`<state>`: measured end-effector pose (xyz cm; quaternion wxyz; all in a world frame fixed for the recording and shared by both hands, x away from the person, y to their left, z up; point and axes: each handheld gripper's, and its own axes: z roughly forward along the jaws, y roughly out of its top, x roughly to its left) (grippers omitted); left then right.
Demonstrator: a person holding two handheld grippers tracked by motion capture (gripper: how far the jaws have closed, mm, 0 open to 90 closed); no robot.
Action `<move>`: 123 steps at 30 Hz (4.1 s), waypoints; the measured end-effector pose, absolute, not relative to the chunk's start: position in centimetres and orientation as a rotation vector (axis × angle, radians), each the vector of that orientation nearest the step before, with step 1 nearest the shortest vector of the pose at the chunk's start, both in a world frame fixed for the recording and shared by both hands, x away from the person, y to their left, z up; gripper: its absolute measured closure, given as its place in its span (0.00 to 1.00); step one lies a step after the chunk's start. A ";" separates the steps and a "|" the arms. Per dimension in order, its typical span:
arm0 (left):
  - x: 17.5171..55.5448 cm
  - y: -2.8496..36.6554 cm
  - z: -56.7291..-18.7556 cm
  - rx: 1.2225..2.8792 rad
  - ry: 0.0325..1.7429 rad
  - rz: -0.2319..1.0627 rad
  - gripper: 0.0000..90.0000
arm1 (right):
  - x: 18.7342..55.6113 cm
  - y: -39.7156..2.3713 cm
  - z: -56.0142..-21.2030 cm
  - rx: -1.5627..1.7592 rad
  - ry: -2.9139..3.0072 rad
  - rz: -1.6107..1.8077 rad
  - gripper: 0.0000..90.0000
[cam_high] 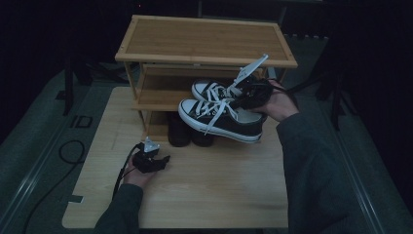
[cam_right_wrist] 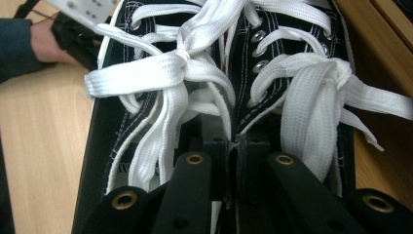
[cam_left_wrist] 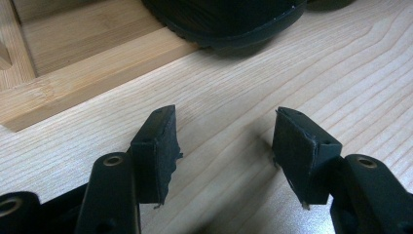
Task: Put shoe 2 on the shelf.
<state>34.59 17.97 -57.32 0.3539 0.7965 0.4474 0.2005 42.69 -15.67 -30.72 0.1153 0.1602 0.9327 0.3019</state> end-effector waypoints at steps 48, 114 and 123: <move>34.6 17.9 -57.3 2.061 1.157 0.523 0.47 | 43.1 -14.0 -32.9 0.989 2.281 0.945 0.94; 34.5 17.8 -57.3 2.054 1.173 0.533 0.48 | 39.7 -20.5 -30.5 0.591 2.437 1.107 1.00; 34.4 17.7 -57.3 2.033 1.214 0.545 0.55 | 39.0 -21.4 -31.5 0.572 2.448 1.078 1.00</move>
